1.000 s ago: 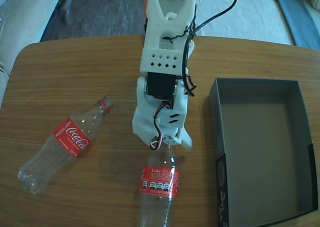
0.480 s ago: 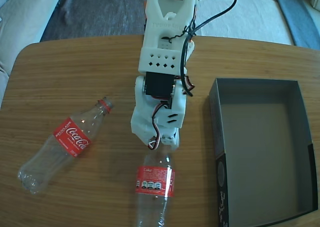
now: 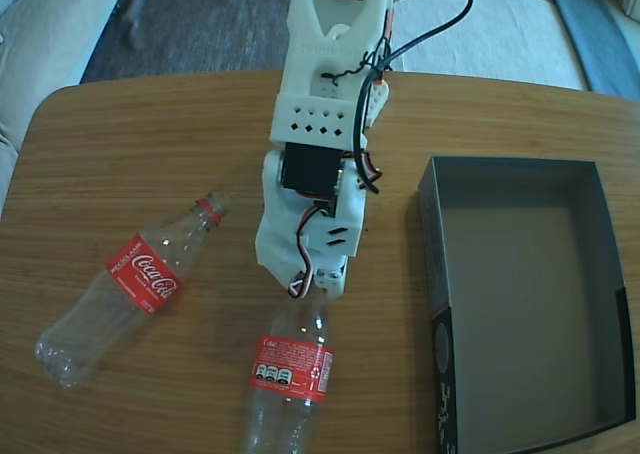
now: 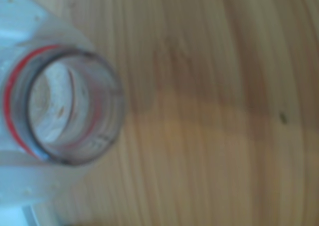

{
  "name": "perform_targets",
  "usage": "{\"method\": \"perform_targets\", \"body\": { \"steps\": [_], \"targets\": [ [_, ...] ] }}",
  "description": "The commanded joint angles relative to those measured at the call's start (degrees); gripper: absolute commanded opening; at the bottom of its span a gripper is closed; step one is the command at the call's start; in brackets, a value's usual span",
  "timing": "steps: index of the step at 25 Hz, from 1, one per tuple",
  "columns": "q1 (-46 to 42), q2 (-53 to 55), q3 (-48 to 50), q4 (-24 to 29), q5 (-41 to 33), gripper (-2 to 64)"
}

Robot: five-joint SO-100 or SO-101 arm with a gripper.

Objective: Grasp the bottles and put them in the box.

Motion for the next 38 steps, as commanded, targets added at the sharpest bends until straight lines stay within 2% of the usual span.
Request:
{"method": "perform_targets", "body": {
  "steps": [1, 8, 9, 12, 13, 20, 22, 25, 33, 35, 38],
  "targets": [
    [0.53, 1.93, -2.81, 0.18, -0.18, 17.1],
    [0.79, 4.75, -1.32, 0.53, 0.62, 17.0],
    [0.88, 5.45, -0.62, 0.44, 0.62, 15.9],
    [1.58, 6.5, 0.7, 0.35, 0.62, 7.5],
    [1.58, 6.77, 0.88, 0.44, 0.62, 6.9],
    [1.67, 8.96, 1.67, 0.53, 0.7, 5.6],
    [1.67, 9.4, 1.67, 0.53, 0.7, 2.3],
    [1.67, 10.46, 1.67, 0.53, 0.7, 0.9],
    [1.58, 14.33, 1.67, 0.53, 0.7, -0.1],
    [1.41, 15.64, 1.58, 1.67, 0.7, -0.1],
    [1.14, 17.49, 0.62, 6.15, 0.62, -0.1]
  ]
}}
